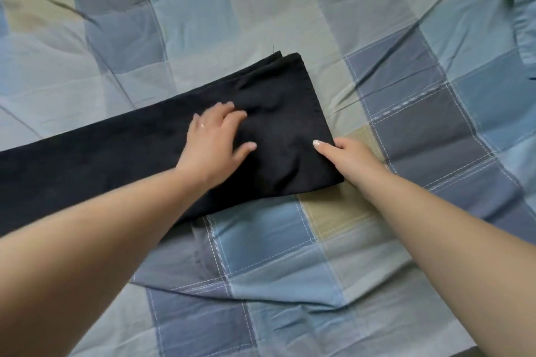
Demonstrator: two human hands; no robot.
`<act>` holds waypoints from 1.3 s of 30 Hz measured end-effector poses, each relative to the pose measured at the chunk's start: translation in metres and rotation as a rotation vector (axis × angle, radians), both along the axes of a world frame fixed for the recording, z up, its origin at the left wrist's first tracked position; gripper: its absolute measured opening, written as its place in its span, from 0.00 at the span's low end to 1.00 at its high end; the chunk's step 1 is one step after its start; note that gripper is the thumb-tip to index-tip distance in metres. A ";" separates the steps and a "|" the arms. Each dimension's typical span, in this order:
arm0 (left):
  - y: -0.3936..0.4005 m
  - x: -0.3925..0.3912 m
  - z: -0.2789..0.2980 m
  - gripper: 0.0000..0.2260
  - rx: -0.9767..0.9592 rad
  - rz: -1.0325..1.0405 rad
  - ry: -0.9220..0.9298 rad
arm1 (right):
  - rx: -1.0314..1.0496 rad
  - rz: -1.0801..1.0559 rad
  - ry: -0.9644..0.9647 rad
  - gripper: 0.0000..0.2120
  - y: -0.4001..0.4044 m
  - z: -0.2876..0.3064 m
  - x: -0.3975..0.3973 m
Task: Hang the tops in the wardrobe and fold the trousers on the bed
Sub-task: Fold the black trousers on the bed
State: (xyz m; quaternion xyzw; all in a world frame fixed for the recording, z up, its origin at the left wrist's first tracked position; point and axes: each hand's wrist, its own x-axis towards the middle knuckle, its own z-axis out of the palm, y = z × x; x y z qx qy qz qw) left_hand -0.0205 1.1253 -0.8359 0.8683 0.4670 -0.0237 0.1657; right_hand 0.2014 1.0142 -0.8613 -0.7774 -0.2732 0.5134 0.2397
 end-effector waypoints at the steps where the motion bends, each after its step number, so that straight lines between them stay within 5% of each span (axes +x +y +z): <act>1: -0.016 -0.009 -0.003 0.27 -0.002 -0.057 -0.015 | 0.013 -0.038 0.152 0.15 -0.003 0.000 -0.001; 4: -0.053 -0.037 -0.013 0.31 -0.024 -0.218 0.045 | 0.002 -0.064 0.362 0.15 0.000 0.001 -0.005; 9: -0.078 -0.051 -0.018 0.38 -0.071 -0.214 0.116 | 0.092 0.005 -0.038 0.18 0.007 0.006 -0.002; 16: -0.111 -0.012 -0.005 0.29 -0.296 -0.463 -0.101 | -0.079 -0.062 -0.170 0.13 -0.085 0.018 0.066; 21: -0.064 0.055 -0.006 0.21 -0.289 -0.099 -0.196 | -0.088 -0.116 -0.081 0.11 -0.107 0.015 0.072; 25: 0.002 0.099 -0.011 0.22 -0.259 0.189 -0.185 | 0.067 -0.064 -0.509 0.13 -0.088 0.012 0.064; 27: 0.021 0.109 -0.014 0.18 -0.312 0.251 -0.136 | 0.082 -0.021 -0.553 0.14 -0.083 0.013 0.060; 30: 0.028 0.110 -0.012 0.08 -0.274 0.189 -0.052 | 0.161 0.001 -0.566 0.14 -0.084 0.018 0.056; 34: 0.021 0.096 -0.010 0.05 -0.094 0.157 -0.177 | 0.322 -0.114 -0.573 0.11 -0.090 0.030 0.057; 39: 0.018 0.083 -0.017 0.11 -0.119 0.152 -0.153 | 0.088 -0.158 -0.401 0.12 -0.084 0.007 0.063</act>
